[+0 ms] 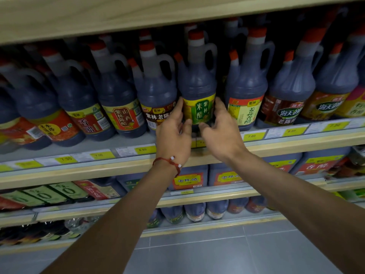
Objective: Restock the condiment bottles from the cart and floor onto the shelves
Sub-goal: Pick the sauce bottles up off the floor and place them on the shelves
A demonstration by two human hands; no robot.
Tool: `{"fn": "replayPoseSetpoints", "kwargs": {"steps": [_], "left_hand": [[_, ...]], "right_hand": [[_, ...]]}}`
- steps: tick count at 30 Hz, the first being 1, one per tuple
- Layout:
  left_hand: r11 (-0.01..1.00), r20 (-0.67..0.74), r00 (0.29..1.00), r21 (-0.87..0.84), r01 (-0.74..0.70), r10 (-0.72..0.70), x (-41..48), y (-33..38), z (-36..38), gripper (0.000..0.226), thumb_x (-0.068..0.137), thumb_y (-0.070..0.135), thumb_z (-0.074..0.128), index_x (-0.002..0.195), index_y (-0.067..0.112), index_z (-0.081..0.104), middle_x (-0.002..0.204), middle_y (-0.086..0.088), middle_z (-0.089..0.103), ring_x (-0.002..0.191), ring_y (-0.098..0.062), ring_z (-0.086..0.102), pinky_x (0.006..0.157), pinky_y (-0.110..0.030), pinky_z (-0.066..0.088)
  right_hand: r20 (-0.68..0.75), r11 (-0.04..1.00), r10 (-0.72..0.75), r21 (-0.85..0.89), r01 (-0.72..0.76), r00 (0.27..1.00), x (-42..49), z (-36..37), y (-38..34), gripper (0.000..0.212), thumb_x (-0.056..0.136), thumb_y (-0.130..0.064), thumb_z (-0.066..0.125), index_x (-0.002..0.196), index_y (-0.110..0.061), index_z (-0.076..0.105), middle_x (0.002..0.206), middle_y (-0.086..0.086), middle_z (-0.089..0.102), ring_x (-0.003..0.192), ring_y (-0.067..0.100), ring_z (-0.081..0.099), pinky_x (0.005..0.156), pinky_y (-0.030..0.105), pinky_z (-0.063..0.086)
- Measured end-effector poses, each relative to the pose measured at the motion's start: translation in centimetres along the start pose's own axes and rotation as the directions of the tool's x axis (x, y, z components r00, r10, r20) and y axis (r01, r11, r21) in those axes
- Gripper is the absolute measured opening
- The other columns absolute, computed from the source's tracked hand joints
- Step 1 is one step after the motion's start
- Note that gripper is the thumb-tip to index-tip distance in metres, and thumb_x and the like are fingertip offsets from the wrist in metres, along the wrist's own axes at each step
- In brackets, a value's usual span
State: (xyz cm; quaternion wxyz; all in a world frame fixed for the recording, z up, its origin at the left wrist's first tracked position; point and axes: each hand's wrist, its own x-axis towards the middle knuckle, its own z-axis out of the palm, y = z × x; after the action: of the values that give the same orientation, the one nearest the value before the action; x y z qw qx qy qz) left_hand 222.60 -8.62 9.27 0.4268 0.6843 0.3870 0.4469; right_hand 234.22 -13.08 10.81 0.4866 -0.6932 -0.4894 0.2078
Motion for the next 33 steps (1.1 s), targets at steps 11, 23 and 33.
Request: {"fn": "replayPoseSetpoints", "kwargs": {"steps": [11,23,33], "left_hand": [[0.988,-0.197,0.98,-0.14,-0.063,0.035,0.0,0.6,0.4,0.053,0.09,-0.004,0.072,0.14,0.005,0.058,0.115,0.026,0.063,0.104,0.017,0.061,0.093,-0.008,0.048],[0.994,-0.307,0.945,0.039,-0.105,0.112,0.4,0.1,1.2,0.029,0.093,0.016,0.074,0.122,0.011,0.074,0.098,0.025,0.069,0.096,0.015,0.066,0.088,-0.009,0.051],[0.996,-0.321,0.945,-0.033,-0.082,0.067,0.6,-0.3,0.8,0.03,0.09,0.013,0.078,0.119,0.006,0.074,0.104,0.01,0.075,0.099,0.003,0.071,0.09,-0.02,0.057]], "right_hand": [[-0.078,0.995,-0.102,-0.023,0.101,0.992,-0.5,-1.1,2.4,0.04,0.092,-0.005,0.074,0.112,-0.037,0.061,0.093,-0.047,0.065,0.105,-0.013,0.065,0.097,0.015,0.05],[-0.105,0.98,-0.172,-0.119,0.159,0.98,0.7,0.0,2.7,0.036,0.093,-0.029,0.073,0.127,-0.024,0.062,0.109,-0.005,0.076,0.106,0.02,0.073,0.095,0.045,0.059],[-0.207,0.978,-0.162,0.094,0.185,0.965,0.2,-0.4,2.9,0.033,0.088,-0.017,0.083,0.12,-0.014,0.075,0.108,-0.014,0.077,0.102,-0.002,0.073,0.095,0.032,0.061]]}}
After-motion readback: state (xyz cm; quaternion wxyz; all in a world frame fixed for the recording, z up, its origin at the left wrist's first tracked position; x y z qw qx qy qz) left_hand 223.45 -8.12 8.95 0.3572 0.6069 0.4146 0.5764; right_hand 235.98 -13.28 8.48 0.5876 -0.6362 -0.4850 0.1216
